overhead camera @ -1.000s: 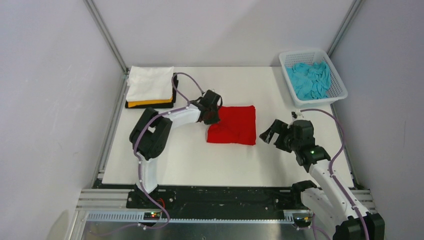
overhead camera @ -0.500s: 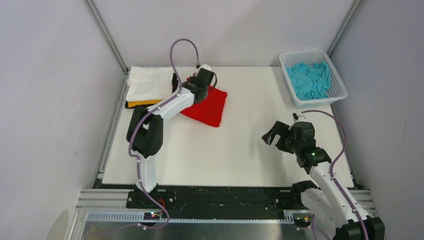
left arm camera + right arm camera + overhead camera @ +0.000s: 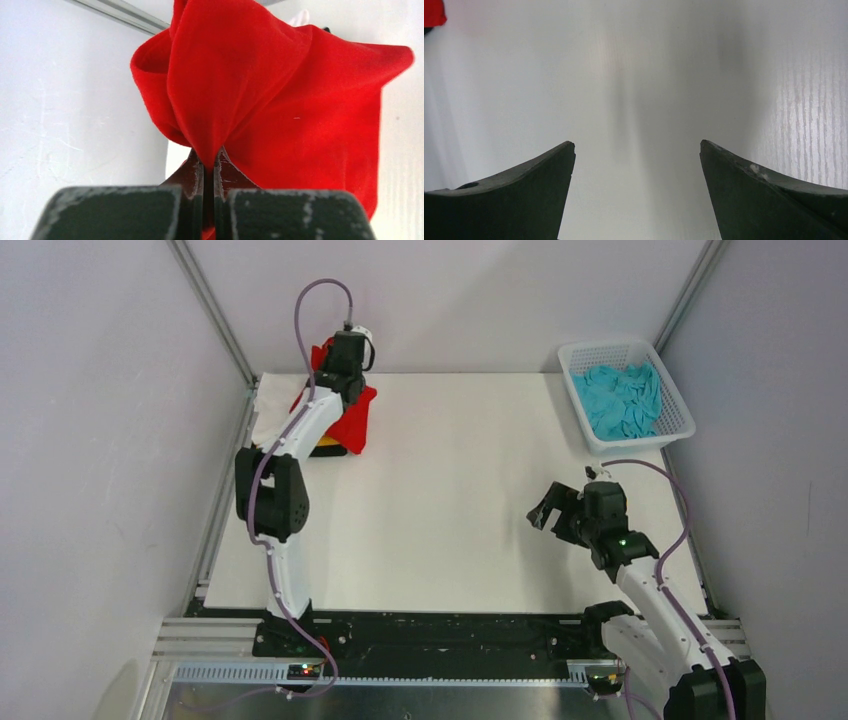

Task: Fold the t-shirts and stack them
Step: Put the neatly folded tshirt into the corner of the board with the left arm

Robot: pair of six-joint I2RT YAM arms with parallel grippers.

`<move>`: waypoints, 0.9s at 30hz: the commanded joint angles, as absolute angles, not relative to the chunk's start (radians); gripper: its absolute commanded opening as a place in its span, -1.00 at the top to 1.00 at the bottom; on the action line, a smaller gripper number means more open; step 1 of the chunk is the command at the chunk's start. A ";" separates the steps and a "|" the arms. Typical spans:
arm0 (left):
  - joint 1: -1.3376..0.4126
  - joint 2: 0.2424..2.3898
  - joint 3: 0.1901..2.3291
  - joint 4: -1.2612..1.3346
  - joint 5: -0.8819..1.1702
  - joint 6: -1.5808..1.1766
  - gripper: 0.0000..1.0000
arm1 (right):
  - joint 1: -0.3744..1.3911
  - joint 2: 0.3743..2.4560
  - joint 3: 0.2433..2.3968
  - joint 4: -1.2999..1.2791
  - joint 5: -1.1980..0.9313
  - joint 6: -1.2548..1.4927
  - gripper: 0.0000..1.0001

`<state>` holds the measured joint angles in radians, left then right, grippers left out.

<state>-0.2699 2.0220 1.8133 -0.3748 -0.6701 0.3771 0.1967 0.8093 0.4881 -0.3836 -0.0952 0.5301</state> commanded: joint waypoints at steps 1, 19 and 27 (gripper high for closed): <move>-0.256 1.953 1.891 -0.312 -0.698 0.495 1.00 | 0.190 0.818 0.483 -0.347 -0.059 0.513 -0.99; -0.256 1.771 1.891 -0.315 -0.643 0.383 1.00 | 0.189 0.843 0.483 -0.352 -0.023 0.518 -0.99; -0.256 1.757 1.894 -0.315 -0.606 0.354 1.00 | 0.189 0.848 0.483 -0.353 -0.020 0.515 -0.99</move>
<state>-0.2573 1.8038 1.8462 -0.3656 -0.6201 0.3809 0.1921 0.8459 0.4881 -0.3832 -0.0414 0.5289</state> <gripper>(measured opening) 0.037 0.993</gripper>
